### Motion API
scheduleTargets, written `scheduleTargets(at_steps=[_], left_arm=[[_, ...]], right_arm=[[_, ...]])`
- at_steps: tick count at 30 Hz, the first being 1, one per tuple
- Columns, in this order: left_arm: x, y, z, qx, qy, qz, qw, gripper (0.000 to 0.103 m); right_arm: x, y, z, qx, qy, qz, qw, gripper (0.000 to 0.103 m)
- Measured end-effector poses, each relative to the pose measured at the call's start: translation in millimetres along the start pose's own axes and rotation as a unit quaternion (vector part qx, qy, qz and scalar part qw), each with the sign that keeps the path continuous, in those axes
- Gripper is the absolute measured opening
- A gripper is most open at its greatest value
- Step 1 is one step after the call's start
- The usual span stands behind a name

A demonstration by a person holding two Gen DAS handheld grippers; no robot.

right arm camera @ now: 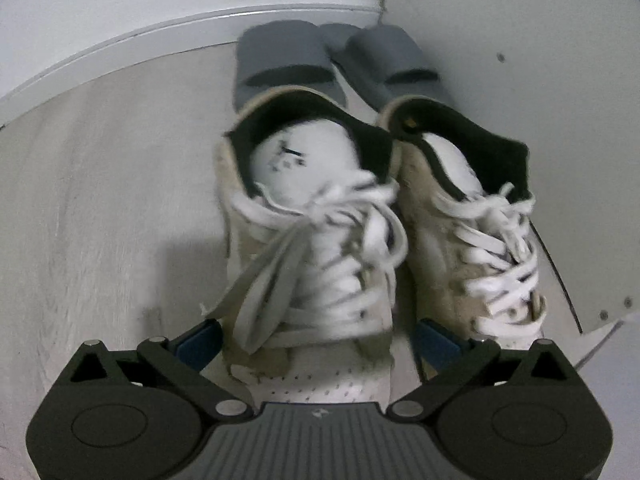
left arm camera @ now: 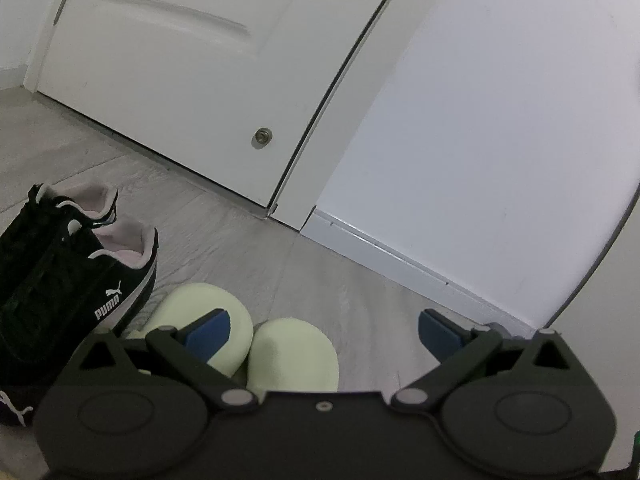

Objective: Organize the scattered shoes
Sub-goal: 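Move the right gripper over to the pale green slides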

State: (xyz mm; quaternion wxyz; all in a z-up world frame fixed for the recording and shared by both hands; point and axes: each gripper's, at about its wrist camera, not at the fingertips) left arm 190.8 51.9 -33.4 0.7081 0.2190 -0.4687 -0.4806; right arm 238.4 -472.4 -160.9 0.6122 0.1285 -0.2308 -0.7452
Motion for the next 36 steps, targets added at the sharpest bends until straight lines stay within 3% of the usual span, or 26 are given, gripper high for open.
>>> scheduleTargets(at_steps=[17, 21, 26, 29, 31, 32, 36], left_arm=[[-1, 0, -3, -0.003, 0.017, -0.011, 0.9998, 0.102], [-2, 1, 2, 0.013, 0.025, -0.012, 0.9995, 0.102], [-9, 14, 31, 0.061, 0.059, -0.019, 0.9962, 0.102], [-17, 24, 49, 0.075, 0.085, -0.018, 0.9934, 0.102], [-23, 30, 56, 0.073, 0.092, -0.021, 0.9929, 0.102], [-27, 34, 61, 0.07, 0.096, -0.025, 0.9926, 0.102], [-38, 35, 67, 0.053, 0.135, -0.072, 0.9868, 0.102]], right_arm=[[48, 18, -8, 0.003, -0.018, -0.092, 0.996, 0.095], [46, 16, -6, 0.005, -0.037, -0.1, 0.994, 0.095], [38, 9, 1, 0.007, -0.056, -0.097, 0.994, 0.095], [22, -1, 23, 0.03, -0.102, -0.083, 0.991, 0.095], [-4, -10, 57, 0.095, -0.076, -0.046, 0.991, 0.096], [-6, -10, 59, 0.101, -0.073, -0.044, 0.991, 0.095], [-65, -34, 108, 0.192, 0.011, -0.011, 0.981, 0.095]])
Point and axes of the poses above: each gripper's, at about its wrist camera, not at the fingertips, and z roughly against the way its jaws point, x to its right, y to its top, and after that the axes turned 3 degrees about -x, right-handed
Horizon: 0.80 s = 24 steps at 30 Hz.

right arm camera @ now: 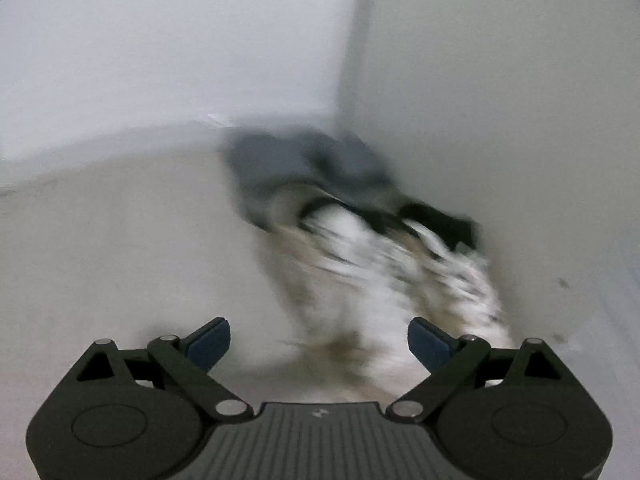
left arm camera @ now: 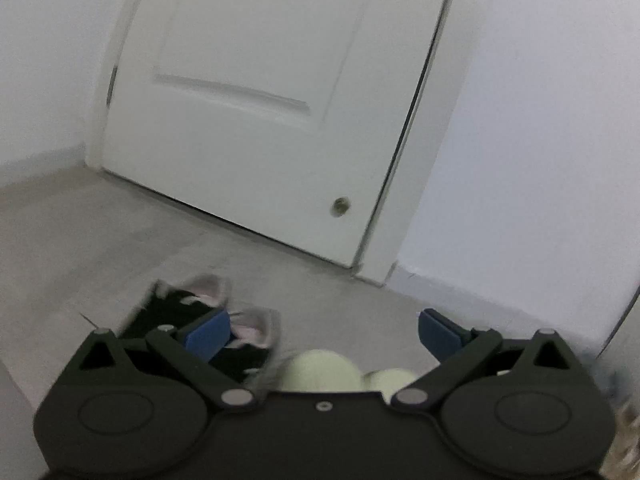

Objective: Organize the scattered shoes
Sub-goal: 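Move the right gripper over to the pale green slides, then grasp both pale green slides by their straps with the right gripper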

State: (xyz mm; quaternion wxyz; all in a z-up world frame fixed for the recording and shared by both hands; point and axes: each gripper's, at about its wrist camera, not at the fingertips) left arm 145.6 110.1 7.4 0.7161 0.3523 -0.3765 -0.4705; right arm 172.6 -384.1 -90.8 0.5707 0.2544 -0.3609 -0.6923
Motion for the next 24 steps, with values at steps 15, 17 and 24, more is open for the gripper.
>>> scheduleTargets(at_steps=[15, 17, 24], left_arm=[[-90, -10, -23, -0.046, -0.076, 0.225, 0.9703, 0.102], [-85, -9, -25, -0.049, -0.082, 0.214, 0.9723, 0.102], [-78, -9, -28, -0.045, -0.087, 0.194, 0.9761, 0.102]], right_arm=[[-287, -90, 33, -0.072, 0.343, 0.203, 0.914, 0.072], [-292, -95, 38, -0.068, 0.35, 0.209, 0.911, 0.072], [-312, -95, 26, -0.069, 0.343, 0.241, 0.905, 0.072]])
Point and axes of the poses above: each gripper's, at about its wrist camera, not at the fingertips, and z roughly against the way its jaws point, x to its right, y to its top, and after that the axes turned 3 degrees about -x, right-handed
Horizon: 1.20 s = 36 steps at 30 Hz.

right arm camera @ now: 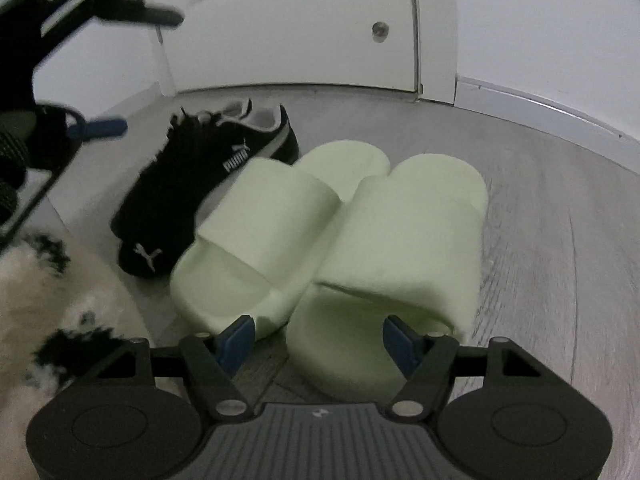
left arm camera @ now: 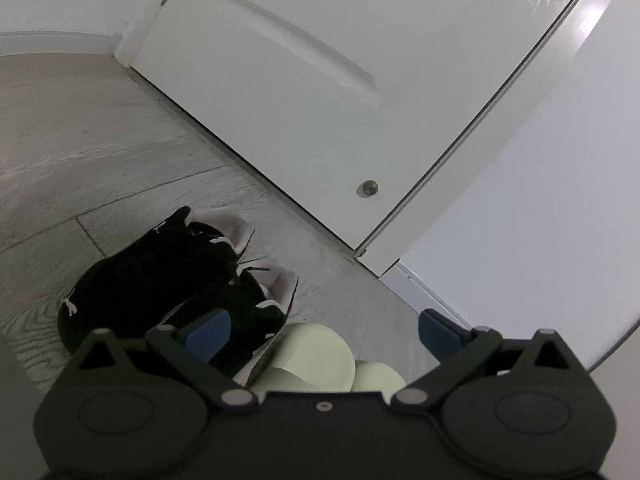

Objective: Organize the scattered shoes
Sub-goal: 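Grasp both pale green slides by their straps with the right gripper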

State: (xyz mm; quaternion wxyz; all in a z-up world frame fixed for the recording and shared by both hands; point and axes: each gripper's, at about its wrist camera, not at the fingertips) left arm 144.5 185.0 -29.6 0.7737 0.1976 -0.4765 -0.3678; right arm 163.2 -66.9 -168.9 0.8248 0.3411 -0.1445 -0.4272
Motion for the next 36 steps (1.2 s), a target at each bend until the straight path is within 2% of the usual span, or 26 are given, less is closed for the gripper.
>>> scheduleTargets(at_steps=[7, 15, 20, 24, 29, 36], left_arm=[[-5, 1, 0, 0.002, -0.005, 0.014, 0.9999, 0.102], [-5, 1, 1, 0.004, -0.008, 0.012, 0.9999, 0.102], [-9, 3, 2, 0.004, -0.011, 0.025, 0.9996, 0.102], [-10, 3, 1, 0.005, -0.012, 0.025, 0.9996, 0.102], [-9, 3, 1, 0.007, -0.014, 0.024, 0.9996, 0.102], [-10, 2, 1, 0.007, -0.016, 0.026, 0.9995, 0.102]], right_arm=[[-4, 9, -13, 0.01, 0.008, -0.002, 1.0, 0.072], [-2, 12, -24, 0.033, -0.024, -0.033, 0.999, 0.071], [2, 14, -24, 0.052, -0.031, -0.048, 0.997, 0.059], [1, 11, -25, 0.081, -0.072, -0.046, 0.993, 0.052], [-1, 7, -30, 0.111, -0.105, -0.024, 0.988, 0.052], [4, 4, -35, 0.137, -0.089, -0.039, 0.986, 0.055]])
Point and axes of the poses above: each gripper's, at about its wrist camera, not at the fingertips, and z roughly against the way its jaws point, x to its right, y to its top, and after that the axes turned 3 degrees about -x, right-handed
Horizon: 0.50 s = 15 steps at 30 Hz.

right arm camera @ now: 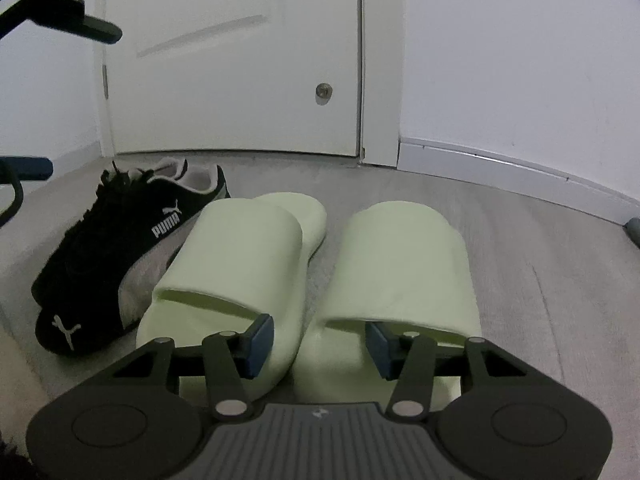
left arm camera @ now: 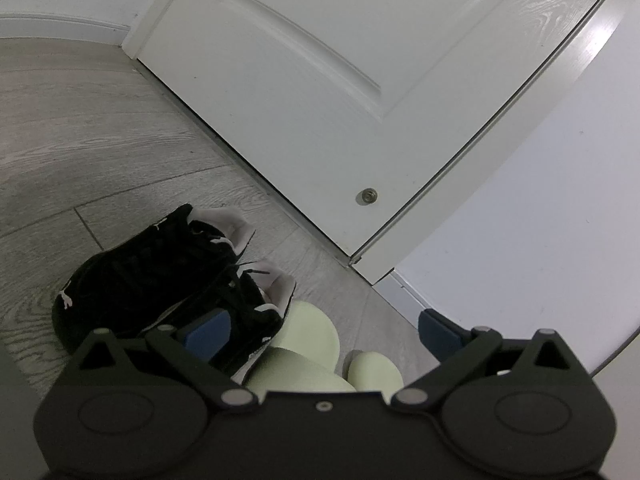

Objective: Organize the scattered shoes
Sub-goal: 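Grasp both pale green slides by their straps with the right gripper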

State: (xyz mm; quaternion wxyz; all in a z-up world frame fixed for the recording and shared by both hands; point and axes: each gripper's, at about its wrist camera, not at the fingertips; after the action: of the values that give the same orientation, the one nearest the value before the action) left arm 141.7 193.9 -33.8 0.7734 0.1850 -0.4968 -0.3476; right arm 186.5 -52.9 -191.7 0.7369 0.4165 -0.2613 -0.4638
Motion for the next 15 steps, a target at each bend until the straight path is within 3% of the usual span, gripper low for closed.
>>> scheduleTargets(at_steps=[4, 8, 11, 15], left_arm=[[-1.0, -0.2, -0.2, -0.001, -0.002, 0.0, 1.0, 0.102], [-2.2, -0.1, -0.6, -0.002, -0.003, 0.003, 1.0, 0.102], [-2.3, -0.1, -1.9, -0.004, -0.003, 0.005, 1.0, 0.102], [-1.7, -0.2, -1.7, -0.001, -0.005, 0.004, 1.0, 0.102]], right_arm=[[-1.2, -2.4, -3.4, 0.005, 0.011, 0.001, 1.0, 0.067], [-9.0, -5.4, -9.6, 0.011, 0.018, 0.032, 0.999, 0.066], [-6.3, -3.7, -9.0, 0.019, 0.024, 0.022, 0.999, 0.046], [-6.5, -3.1, -9.5, 0.022, 0.025, 0.024, 0.999, 0.04]])
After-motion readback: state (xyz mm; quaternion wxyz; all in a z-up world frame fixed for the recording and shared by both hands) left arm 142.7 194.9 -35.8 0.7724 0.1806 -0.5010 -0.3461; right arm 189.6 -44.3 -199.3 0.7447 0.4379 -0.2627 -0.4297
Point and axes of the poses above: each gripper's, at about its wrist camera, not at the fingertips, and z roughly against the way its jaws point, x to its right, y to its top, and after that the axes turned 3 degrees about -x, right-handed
